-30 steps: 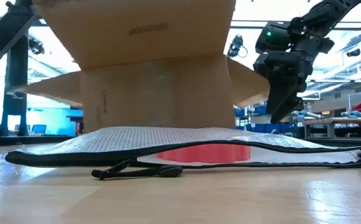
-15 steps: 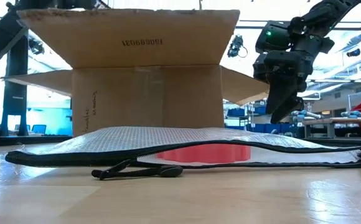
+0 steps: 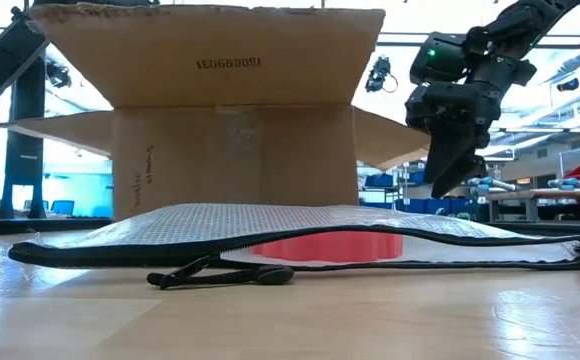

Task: Unpack boxes
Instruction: Put the white bottle into the white zip bag

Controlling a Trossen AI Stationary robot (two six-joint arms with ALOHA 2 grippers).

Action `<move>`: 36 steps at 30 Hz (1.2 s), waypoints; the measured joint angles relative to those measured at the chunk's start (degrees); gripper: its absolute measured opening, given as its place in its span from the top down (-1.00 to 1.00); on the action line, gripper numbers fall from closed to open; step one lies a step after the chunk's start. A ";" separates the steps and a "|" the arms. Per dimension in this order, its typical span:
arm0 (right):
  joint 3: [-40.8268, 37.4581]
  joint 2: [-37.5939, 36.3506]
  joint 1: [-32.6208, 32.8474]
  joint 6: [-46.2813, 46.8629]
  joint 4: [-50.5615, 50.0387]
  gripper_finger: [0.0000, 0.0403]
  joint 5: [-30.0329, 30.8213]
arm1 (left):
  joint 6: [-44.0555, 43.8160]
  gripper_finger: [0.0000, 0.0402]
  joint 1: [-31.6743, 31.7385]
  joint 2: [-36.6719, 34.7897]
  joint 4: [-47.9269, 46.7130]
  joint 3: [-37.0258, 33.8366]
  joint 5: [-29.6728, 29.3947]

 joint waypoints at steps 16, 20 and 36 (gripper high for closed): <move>0.00 0.00 0.00 -1.53 0.00 -0.11 -0.03 | 13.66 0.02 -8.88 -0.08 -15.10 -8.81 -7.46; 0.00 0.00 0.00 -1.56 -0.01 -0.12 0.00 | 13.58 0.02 -10.00 -0.13 -15.89 -13.55 -9.37; 0.01 0.00 0.04 -1.53 -0.16 -0.13 -0.38 | 12.95 0.02 -10.10 -0.55 -6.15 -20.04 -10.21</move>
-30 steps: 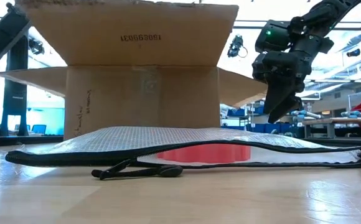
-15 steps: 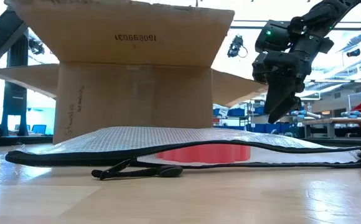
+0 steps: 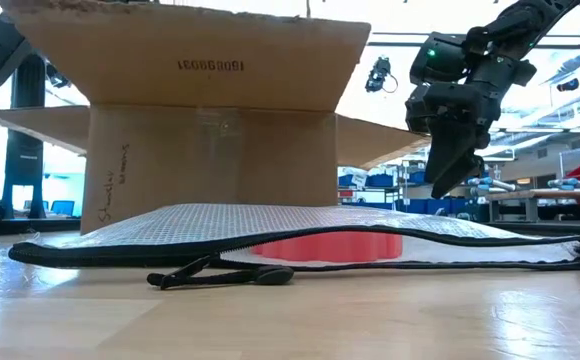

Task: Unpack boxes
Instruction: Put the white bottle into the white zip bag

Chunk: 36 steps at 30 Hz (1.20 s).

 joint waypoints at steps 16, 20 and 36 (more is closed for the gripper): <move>0.00 0.00 0.02 0.04 0.11 -0.12 0.06 | -16.75 0.02 0.39 -1.06 5.37 -0.35 2.66; 0.01 0.00 0.03 0.07 -0.01 -0.12 0.04 | -16.96 0.02 0.39 -0.92 3.98 1.07 1.95; 0.01 0.00 0.04 0.00 0.00 -0.12 0.07 | -16.11 0.02 0.42 -0.74 -9.77 10.12 -5.29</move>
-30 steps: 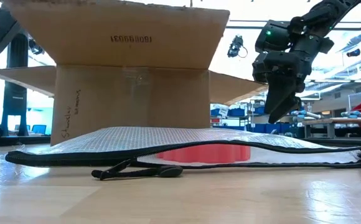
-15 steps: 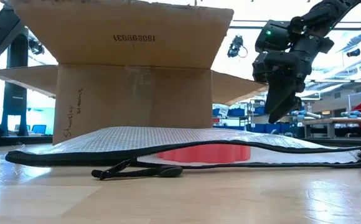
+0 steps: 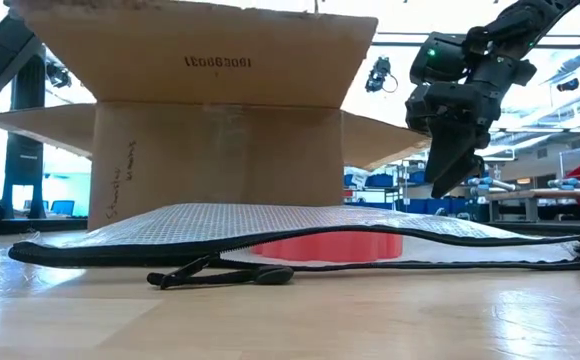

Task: Unpack boxes
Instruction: Put the white bottle into the white zip bag

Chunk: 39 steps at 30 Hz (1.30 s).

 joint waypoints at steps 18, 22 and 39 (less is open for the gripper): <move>-0.01 0.00 0.00 -3.03 0.03 -0.12 -0.02 | 25.95 0.02 -0.92 -0.74 6.97 -14.39 -2.52; 0.00 0.00 0.02 -3.02 -0.02 -0.11 -0.02 | 27.20 0.02 -1.71 -0.82 10.50 -15.54 -2.27; -0.02 0.00 0.02 -2.42 -0.20 -0.12 -0.05 | 22.22 0.02 -3.06 -0.39 15.59 -8.02 2.52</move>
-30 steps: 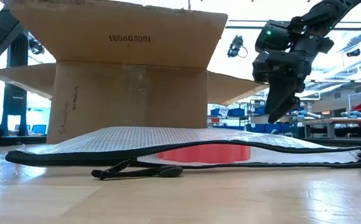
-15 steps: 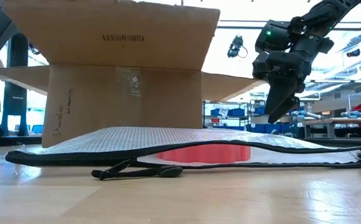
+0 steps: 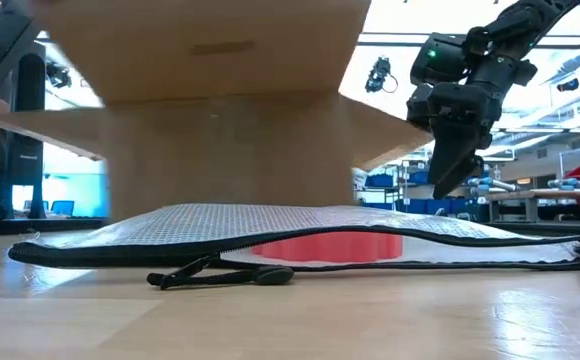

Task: Unpack boxes
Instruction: Put the white bottle into the white zip bag

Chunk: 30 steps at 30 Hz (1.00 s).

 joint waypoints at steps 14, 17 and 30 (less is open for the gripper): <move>0.04 -0.02 0.74 0.98 -0.28 -0.11 -1.11 | -4.74 0.02 -0.31 0.42 14.21 11.26 1.62; 0.04 -0.02 0.98 0.98 -0.24 -0.12 -1.13 | -4.60 0.02 -0.19 0.28 11.17 12.61 4.49; 0.04 -0.02 0.96 2.01 -0.24 -0.15 -0.93 | -16.57 0.02 -0.20 -0.87 -4.55 15.78 15.25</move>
